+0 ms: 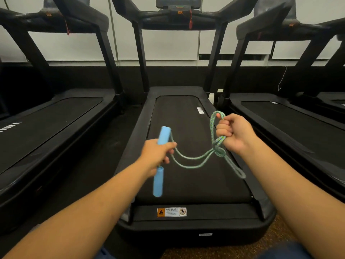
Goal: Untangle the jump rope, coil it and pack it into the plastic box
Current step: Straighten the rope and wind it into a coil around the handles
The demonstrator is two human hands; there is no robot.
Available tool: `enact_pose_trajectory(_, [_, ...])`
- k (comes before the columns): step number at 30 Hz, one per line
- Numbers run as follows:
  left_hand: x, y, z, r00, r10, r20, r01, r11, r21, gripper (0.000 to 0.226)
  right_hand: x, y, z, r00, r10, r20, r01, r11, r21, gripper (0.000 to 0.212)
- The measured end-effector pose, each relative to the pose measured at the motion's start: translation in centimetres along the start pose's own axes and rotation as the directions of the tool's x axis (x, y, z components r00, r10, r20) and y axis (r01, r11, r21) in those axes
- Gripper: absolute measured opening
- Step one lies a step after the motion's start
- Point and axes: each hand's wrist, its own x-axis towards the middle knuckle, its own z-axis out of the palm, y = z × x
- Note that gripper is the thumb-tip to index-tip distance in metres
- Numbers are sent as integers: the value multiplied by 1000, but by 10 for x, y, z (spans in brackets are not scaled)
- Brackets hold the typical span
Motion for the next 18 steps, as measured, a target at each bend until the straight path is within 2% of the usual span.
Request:
enact_pose_trajectory(4, [-24,-12,39,954,-137,267,140,990,8,21,-7,10,21,999,-4,46,-1,993,115,19])
enact_pose_trajectory(7, [-37,-21,58,905,-215,366,229,973,5,27,-13,14,31,998,-12,67,1,987,159,21])
enact_pose_trajectory(10, [-41,-25,68,917,-207,342,257,961,-107,34,-19,17,36,997,1,72,-15,983,183,19])
enact_pose_trajectory(12, [-39,-25,70,940,-170,295,236,950,-205,30,-22,18,38,997,32,65,-43,981,188,19])
enact_pose_trajectory(18, [-16,-19,60,994,-31,106,68,925,-375,15,-30,17,41,989,142,47,-148,978,147,26])
